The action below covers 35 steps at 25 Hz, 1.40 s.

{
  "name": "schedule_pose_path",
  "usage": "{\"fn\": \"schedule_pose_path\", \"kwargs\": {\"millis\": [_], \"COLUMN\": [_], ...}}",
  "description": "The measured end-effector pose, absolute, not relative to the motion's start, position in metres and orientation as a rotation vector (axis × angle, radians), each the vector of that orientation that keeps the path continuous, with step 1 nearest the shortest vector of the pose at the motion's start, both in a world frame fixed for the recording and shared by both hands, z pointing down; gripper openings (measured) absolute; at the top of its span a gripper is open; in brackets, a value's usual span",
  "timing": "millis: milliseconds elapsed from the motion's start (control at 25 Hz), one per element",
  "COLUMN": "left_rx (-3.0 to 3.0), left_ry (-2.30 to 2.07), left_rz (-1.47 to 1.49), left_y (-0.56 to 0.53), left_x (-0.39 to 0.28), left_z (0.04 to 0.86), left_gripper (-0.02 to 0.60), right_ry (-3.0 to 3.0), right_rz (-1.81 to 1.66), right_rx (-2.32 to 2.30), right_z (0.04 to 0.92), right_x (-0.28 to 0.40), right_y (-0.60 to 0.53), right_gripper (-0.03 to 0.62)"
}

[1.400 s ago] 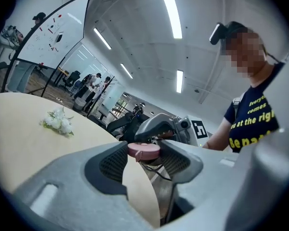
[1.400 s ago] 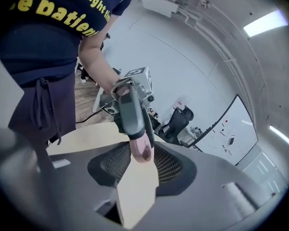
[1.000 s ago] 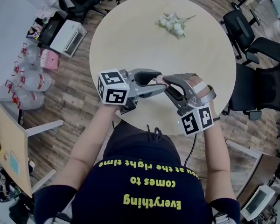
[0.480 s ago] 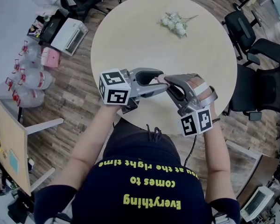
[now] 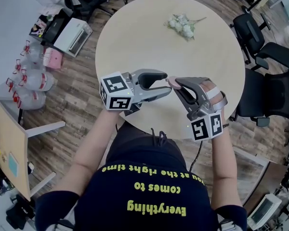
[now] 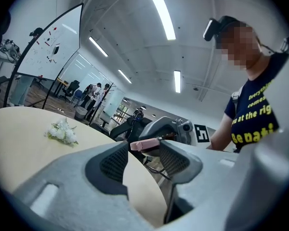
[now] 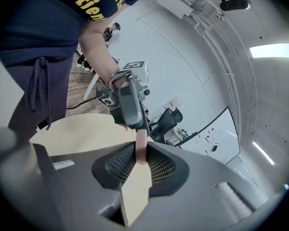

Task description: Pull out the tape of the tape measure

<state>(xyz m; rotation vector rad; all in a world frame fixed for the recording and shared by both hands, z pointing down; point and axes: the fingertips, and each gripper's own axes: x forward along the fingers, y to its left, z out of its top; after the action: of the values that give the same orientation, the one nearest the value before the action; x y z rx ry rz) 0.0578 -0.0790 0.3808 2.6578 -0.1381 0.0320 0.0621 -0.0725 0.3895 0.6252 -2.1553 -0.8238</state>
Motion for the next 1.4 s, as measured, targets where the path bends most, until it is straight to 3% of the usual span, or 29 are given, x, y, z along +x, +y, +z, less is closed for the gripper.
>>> {"fn": "schedule_pose_path", "kwargs": {"millis": [200, 800, 1040, 1400], "left_rx": [2.646, 2.587, 2.589, 2.572], "left_ry": [-0.108, -0.012, -0.05, -0.053], "left_rz": [0.021, -0.039, -0.021, 0.014], "left_y": [-0.075, -0.069, -0.072, -0.071], "left_x": [0.055, 0.053, 0.052, 0.049], "left_z": [0.379, 0.373, 0.377, 0.382], "left_gripper": [0.205, 0.044, 0.009, 0.006], "right_ry": [-2.199, -2.191, -2.183, -2.168], "right_rz": [-0.816, -0.835, -0.833, -0.827], "right_rx": [0.622, 0.629, 0.625, 0.626], "right_z": [0.386, 0.384, 0.386, 0.39], "right_x": [0.062, 0.063, 0.062, 0.059], "right_y": [-0.066, -0.063, -0.063, -0.061], "right_gripper": [0.084, 0.084, 0.084, 0.084]}}
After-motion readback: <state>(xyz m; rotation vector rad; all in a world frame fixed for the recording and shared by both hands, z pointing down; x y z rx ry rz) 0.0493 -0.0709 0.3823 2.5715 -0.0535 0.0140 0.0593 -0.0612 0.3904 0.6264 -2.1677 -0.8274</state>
